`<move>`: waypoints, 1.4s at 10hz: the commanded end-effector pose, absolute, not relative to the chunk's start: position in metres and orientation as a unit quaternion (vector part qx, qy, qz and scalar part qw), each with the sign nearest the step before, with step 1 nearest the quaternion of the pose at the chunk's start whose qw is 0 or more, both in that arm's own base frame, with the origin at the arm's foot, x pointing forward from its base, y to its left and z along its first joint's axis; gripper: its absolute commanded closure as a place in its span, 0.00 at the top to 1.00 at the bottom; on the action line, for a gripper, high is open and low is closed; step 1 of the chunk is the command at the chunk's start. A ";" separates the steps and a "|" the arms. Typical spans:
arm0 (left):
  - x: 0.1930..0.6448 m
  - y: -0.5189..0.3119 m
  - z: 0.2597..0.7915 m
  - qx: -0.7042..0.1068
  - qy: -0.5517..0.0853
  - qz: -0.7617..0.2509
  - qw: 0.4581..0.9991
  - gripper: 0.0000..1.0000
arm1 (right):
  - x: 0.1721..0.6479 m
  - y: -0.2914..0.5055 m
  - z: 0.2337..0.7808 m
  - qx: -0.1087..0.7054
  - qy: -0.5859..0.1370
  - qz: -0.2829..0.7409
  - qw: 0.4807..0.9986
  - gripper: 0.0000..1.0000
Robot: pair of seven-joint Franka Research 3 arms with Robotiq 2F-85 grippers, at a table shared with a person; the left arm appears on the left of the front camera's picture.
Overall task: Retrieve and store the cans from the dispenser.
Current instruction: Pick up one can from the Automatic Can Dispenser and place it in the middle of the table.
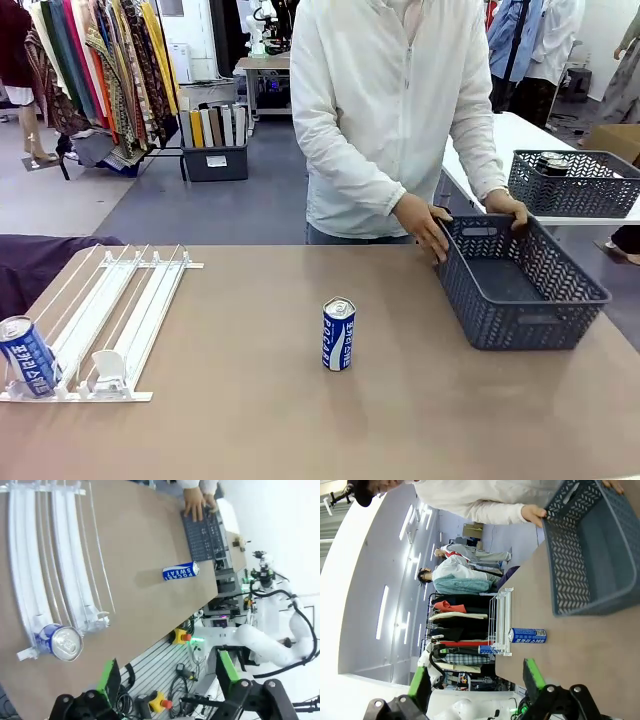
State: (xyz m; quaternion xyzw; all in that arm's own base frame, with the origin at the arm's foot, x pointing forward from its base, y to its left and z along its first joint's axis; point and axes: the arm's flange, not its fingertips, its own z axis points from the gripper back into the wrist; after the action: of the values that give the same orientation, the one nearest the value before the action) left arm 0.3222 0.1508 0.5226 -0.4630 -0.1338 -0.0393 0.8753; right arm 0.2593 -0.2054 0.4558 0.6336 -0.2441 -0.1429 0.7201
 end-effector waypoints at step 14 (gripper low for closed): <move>0.329 0.062 0.537 -0.045 -0.106 -0.107 0.988 1.00 | 0.257 -0.205 0.458 0.635 -0.243 -0.139 0.720 1.00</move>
State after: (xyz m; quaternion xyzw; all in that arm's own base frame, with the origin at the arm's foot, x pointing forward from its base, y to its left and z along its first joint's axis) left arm 0.3448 0.0667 0.5533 -0.1663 -0.1217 -0.1172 0.9715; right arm 0.2594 -0.2053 0.4558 0.6335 -0.2439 -0.1427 0.7203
